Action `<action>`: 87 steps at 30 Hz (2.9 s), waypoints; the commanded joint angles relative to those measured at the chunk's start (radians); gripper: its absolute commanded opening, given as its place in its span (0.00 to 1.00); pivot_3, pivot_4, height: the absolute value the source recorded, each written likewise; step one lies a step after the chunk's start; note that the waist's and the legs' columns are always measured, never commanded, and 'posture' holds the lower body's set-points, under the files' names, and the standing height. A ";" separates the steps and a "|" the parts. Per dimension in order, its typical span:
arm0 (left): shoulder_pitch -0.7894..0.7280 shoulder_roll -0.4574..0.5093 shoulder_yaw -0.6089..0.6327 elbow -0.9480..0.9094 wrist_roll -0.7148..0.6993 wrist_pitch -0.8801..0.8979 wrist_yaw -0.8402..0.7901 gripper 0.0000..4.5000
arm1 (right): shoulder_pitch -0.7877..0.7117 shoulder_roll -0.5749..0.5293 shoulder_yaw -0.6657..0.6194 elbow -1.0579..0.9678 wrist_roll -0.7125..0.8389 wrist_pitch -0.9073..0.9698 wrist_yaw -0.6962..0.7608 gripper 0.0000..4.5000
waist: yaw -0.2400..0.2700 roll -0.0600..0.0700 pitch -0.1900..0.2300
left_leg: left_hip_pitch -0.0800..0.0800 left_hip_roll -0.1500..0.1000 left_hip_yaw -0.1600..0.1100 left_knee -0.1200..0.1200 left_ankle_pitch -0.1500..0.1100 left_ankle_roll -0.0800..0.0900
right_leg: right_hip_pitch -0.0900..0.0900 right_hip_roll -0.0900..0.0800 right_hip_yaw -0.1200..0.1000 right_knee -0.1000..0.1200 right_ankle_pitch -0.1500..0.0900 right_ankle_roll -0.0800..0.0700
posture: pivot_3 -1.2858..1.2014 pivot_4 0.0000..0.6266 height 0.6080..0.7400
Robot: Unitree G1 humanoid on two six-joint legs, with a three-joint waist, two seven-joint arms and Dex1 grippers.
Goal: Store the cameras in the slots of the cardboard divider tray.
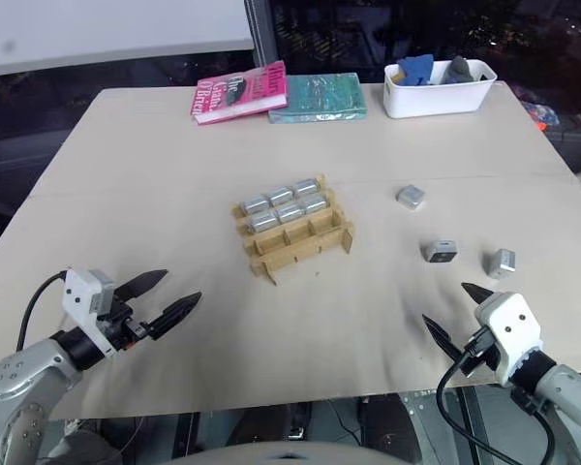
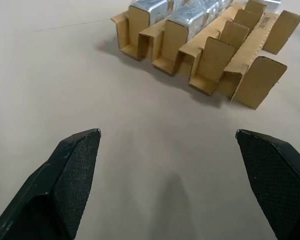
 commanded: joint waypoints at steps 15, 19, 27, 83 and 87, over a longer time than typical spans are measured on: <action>-0.328 0.138 -0.058 -0.123 -0.329 0.129 -0.165 1.00 | -0.248 -0.268 -0.256 0.162 0.021 0.237 0.008 1.00 | -0.004 0.003 0.001 | -0.001 -0.002 0.001 -0.001 0.002 -0.003 | 0.000 0.001 -0.001 -0.001 0.002 0.003 | 0.52 0.24 1.00; -0.332 0.157 -0.091 -0.141 -0.305 0.110 -0.221 1.00 | -0.239 -0.342 -0.273 0.203 0.013 0.263 0.066 1.00 | -0.003 0.003 0.001 | -0.001 0.000 0.001 -0.001 0.000 0.000 | 0.000 0.003 -0.001 -0.001 0.002 0.003 | 0.52 0.24 1.00; -0.330 0.146 -0.101 -0.156 -0.304 0.108 -0.213 1.00 | -0.265 -0.525 -0.140 0.453 -0.254 -0.043 0.109 1.00 | -0.001 0.003 0.001 | -0.001 -0.001 0.001 0.000 0.000 0.001 | 0.001 0.002 -0.001 -0.002 0.002 0.003 | 0.52 0.24 1.00; -0.229 0.120 -0.073 -0.222 -0.305 0.091 -0.146 1.00 | -0.803 -0.058 -0.226 0.164 -0.069 1.292 -0.324 1.00 | -0.002 0.005 0.002 | -0.012 -0.002 0.001 0.000 0.003 -0.004 | -0.010 0.001 -0.001 0.001 0.002 0.003 | 0.52 0.24 1.00; -0.227 0.122 -0.070 -0.228 -0.309 0.094 -0.137 1.00 | -0.815 -0.050 -0.225 0.184 -0.070 1.275 -0.340 1.00 | -0.002 0.005 0.002 | -0.012 -0.002 0.000 0.000 0.003 -0.004 | -0.010 0.001 -0.002 0.001 0.002 0.003 | 0.52 0.24 1.00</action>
